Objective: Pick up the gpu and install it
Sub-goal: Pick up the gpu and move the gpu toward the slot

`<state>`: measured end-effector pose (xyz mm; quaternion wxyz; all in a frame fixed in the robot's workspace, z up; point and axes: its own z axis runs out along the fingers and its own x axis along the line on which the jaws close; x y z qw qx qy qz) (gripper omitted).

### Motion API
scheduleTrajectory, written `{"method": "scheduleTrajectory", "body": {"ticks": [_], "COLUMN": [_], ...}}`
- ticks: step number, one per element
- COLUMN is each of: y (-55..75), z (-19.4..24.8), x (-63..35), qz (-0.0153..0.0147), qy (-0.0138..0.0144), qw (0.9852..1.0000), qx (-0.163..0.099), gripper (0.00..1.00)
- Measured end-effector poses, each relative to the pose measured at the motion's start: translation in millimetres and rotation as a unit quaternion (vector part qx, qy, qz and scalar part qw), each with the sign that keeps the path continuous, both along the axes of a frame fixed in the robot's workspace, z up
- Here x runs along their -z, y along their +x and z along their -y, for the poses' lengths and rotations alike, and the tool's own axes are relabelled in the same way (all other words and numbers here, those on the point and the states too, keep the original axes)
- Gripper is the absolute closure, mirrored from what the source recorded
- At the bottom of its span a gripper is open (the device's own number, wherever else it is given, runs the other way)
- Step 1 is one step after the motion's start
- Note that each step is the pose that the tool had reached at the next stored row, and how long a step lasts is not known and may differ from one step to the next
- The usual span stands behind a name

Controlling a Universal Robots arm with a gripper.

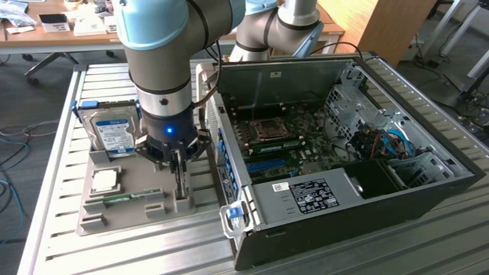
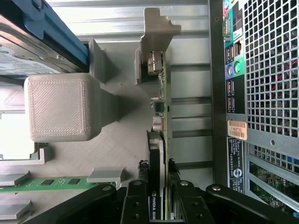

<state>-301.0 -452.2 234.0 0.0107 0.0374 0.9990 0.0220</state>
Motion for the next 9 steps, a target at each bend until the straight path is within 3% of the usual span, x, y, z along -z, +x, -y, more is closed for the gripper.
{"method": "scheduleTrajectory", "body": {"ticks": [9], "y": [0.0], "z": [0.0], "x": [0.0], "qz": [0.0], "qy": [0.0], "qw": [1.0], "qx": [0.0], "gripper": [0.73]}}
